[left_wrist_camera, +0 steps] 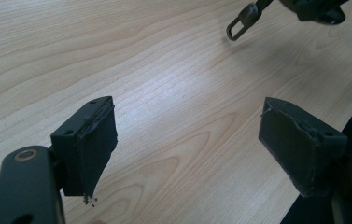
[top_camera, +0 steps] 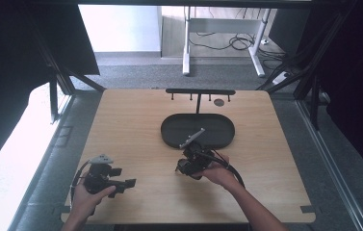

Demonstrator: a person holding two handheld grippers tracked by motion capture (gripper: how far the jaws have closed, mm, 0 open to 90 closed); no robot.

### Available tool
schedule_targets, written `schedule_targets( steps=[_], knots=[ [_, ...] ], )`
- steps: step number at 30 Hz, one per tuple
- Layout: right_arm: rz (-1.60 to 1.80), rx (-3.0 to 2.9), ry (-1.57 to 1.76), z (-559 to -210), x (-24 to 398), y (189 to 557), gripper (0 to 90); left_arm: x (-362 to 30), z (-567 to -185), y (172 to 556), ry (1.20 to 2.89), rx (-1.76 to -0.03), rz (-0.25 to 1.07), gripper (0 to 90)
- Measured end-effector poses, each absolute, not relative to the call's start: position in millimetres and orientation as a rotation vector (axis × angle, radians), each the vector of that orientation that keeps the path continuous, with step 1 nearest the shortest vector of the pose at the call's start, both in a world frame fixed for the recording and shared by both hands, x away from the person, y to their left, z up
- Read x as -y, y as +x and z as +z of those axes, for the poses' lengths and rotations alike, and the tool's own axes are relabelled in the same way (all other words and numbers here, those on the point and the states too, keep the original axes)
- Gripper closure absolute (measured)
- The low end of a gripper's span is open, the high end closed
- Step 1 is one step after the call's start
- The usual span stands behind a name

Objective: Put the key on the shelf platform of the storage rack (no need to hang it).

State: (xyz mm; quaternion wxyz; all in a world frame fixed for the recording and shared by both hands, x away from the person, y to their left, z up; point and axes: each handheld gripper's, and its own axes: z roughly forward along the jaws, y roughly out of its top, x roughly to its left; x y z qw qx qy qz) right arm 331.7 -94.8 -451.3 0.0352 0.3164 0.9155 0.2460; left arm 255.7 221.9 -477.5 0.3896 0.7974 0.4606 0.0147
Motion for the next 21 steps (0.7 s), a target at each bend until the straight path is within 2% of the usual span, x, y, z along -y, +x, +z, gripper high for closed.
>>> schedule_targets(
  steps=[21],
  knots=[
    [0.829, -2.742, 0.962, -421, 103, 344, 49.4, -224, -477, 256, 2.020, -1.176, 0.038, 19.6]
  ],
)
